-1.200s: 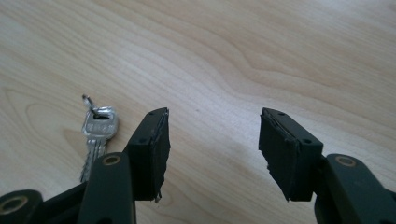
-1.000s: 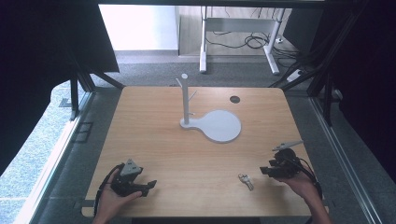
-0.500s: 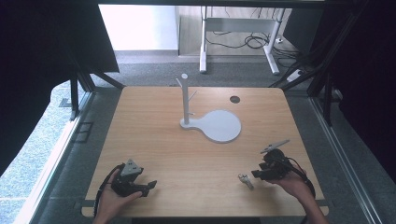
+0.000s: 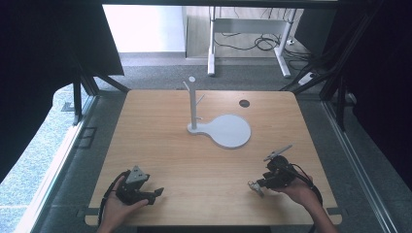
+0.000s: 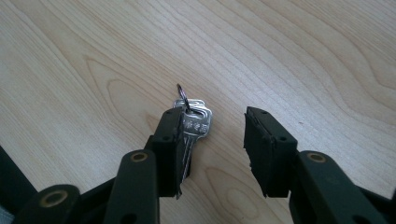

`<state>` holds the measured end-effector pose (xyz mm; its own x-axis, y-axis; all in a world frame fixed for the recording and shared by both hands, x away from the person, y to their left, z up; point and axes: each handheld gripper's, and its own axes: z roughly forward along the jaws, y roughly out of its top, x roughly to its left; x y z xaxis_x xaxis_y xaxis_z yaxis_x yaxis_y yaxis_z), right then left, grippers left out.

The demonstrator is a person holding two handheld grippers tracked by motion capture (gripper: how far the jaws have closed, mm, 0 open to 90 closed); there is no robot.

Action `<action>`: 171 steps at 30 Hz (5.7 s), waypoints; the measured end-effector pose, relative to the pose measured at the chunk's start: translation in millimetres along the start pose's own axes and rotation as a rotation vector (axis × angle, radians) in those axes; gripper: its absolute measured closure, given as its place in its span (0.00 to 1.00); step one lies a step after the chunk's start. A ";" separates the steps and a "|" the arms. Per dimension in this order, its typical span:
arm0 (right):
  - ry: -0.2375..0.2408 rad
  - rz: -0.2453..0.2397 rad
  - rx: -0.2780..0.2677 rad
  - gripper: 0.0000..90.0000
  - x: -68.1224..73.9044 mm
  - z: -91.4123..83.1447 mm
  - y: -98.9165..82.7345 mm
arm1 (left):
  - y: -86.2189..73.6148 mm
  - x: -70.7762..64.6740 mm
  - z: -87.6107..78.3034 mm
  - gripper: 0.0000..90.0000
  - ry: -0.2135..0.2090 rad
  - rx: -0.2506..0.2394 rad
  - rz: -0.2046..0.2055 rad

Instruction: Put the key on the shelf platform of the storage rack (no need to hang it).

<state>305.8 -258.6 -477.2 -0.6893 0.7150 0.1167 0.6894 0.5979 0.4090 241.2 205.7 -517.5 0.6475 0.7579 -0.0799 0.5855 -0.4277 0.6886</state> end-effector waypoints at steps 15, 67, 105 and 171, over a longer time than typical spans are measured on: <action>0.039 -0.015 0.039 0.76 7.2 9.4 12.9 | -0.3 0.7 -0.1 0.28 0.000 0.004 -0.001; 0.052 -0.008 0.171 0.96 11.7 40.1 34.0 | -1.0 3.1 -1.2 0.28 0.002 0.005 -0.005; 0.025 -0.017 0.151 1.00 -0.8 -8.5 39.1 | -1.2 3.6 -0.8 0.28 0.006 0.007 -0.005; -0.010 -0.003 0.089 1.00 -20.0 -43.7 90.7 | -2.1 4.4 1.4 0.28 0.006 0.012 -0.006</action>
<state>372.3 -234.5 -402.9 -0.6894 0.7166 0.1059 0.7047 0.6297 0.3268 243.5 209.3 -520.3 0.6412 0.7632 -0.0793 0.5947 -0.4291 0.6798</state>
